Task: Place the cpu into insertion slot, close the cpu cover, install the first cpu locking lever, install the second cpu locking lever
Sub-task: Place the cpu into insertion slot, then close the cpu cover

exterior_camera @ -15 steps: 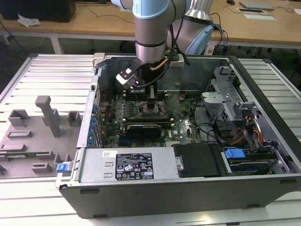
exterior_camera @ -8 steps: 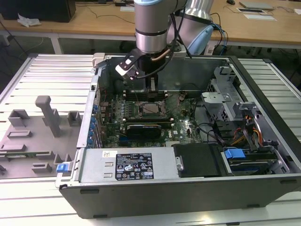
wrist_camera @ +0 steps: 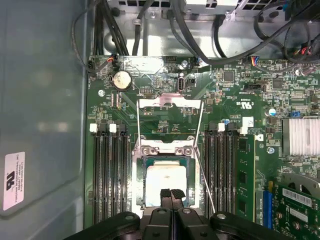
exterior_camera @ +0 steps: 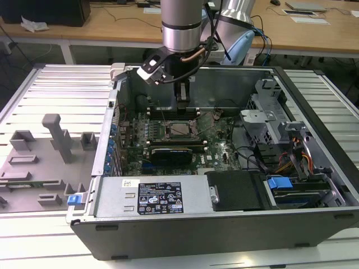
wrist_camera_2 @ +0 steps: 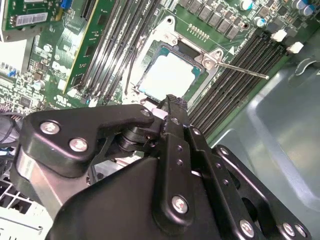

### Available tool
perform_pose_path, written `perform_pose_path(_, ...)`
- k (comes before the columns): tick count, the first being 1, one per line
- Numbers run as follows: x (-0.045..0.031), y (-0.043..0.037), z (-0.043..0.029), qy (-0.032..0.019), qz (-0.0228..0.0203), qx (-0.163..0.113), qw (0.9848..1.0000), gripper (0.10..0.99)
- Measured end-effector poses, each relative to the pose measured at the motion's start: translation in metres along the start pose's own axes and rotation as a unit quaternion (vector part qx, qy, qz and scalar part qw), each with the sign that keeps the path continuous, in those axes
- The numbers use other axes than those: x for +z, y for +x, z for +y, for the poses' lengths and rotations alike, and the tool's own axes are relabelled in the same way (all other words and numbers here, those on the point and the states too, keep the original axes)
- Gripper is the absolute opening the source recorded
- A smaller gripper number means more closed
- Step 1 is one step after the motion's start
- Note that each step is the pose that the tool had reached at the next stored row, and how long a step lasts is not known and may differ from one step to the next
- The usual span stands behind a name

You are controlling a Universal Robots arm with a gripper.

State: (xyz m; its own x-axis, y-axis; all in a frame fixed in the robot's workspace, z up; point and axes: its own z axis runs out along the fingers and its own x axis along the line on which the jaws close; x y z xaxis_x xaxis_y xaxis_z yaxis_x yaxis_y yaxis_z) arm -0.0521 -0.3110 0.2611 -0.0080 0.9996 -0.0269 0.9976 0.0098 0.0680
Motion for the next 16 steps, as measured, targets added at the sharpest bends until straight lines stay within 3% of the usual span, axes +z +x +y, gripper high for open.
perform_pose_path(16,0.0001,-0.0001,0.0026,0.0001,-0.0001,0.0,1.0,0.106)
